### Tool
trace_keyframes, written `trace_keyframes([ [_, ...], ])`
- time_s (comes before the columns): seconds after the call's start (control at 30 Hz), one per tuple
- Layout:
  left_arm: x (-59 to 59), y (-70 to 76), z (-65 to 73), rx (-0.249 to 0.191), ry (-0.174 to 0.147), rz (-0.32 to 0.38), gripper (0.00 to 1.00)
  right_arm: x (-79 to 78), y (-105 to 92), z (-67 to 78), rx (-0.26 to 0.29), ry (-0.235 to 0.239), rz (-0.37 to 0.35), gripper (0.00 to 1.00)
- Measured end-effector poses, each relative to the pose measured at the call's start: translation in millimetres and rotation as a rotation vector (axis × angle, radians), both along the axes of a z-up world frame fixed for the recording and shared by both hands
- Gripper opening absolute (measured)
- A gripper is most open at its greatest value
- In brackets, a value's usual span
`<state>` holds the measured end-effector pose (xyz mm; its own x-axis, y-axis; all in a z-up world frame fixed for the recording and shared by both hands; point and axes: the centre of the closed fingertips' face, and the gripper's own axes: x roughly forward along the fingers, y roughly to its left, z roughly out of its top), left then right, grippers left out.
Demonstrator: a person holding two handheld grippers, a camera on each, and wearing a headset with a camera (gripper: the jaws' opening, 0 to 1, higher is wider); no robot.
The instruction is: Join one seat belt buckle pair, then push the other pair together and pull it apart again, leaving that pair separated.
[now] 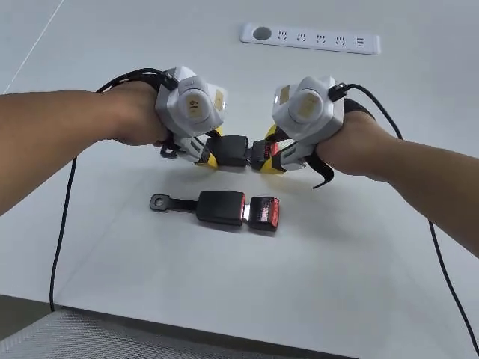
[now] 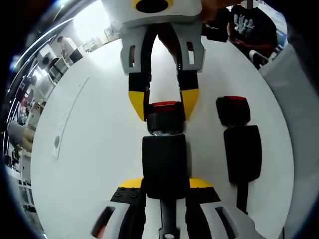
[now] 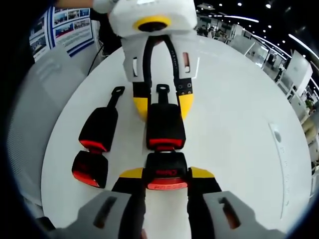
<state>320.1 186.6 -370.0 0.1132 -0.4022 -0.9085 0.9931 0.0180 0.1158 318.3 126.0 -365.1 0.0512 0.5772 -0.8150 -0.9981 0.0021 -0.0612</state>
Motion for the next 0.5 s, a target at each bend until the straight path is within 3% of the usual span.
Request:
trace_keyframes([
  [0.27,0.2,1.2,1.1,-0.025,0.012,0.002,0.31,0.8,-3.5,0.1,-0.013,-0.012,0.012,0.30],
  [0.4,1.7,2.7,0.8,-0.023,0.014,0.000,0.31,1.8,-16.5,0.5,-0.025,-0.015,0.003,0.30],
  [0.5,2.6,2.5,-0.7,-0.018,0.013,-0.010,0.31,-1.1,-18.3,2.1,-0.004,0.000,-0.012,0.30],
])
